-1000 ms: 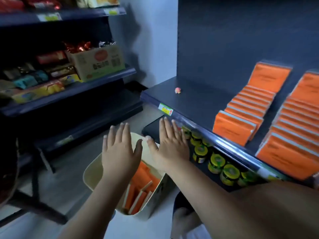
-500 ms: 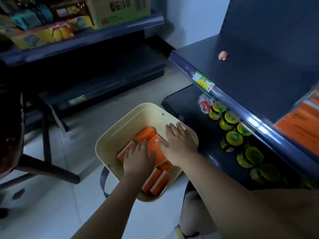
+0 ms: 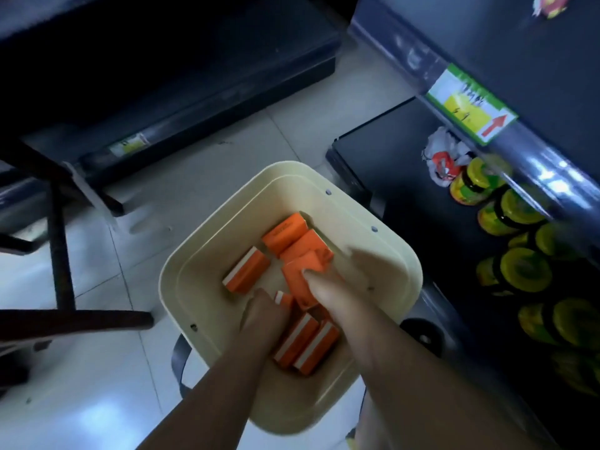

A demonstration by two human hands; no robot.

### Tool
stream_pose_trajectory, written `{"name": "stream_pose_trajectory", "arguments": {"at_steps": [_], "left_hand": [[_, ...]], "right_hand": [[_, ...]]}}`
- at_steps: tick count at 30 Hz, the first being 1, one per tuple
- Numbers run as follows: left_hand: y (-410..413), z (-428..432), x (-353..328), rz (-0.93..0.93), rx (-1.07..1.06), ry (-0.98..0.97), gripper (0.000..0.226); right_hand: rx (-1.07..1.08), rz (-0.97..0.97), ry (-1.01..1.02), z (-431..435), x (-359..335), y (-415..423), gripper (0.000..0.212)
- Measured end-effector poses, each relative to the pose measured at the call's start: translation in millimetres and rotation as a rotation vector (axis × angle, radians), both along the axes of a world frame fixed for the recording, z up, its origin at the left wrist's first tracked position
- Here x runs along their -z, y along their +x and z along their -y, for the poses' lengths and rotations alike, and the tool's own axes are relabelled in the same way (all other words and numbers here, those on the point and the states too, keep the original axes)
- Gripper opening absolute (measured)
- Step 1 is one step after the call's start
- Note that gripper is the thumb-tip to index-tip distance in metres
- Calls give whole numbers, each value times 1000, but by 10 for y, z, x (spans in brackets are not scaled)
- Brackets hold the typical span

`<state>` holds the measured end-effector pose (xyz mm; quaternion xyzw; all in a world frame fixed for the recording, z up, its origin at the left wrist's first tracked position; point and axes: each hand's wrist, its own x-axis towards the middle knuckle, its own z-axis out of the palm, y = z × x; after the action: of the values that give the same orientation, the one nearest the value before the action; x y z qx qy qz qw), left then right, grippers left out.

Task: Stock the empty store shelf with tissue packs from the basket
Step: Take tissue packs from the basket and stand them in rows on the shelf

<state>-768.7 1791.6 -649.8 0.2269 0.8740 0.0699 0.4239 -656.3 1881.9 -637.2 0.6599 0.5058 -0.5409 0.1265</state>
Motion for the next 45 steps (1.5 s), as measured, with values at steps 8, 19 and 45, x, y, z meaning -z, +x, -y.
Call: {"name": "stream_pose_trajectory", "arguments": {"at_steps": [8, 19, 45], "left_hand": [[-161, -20, 734, -44, 2, -100, 58], [-60, -192, -402, 43, -71, 317, 29], [2624, -205, -4219, 741, 620, 1132, 28]], "right_hand": [[47, -133, 1, 62, 357, -190, 86], [397, -387, 265, -108, -334, 185, 59], [779, -588, 1245, 1372, -3980, 3780, 47]]}}
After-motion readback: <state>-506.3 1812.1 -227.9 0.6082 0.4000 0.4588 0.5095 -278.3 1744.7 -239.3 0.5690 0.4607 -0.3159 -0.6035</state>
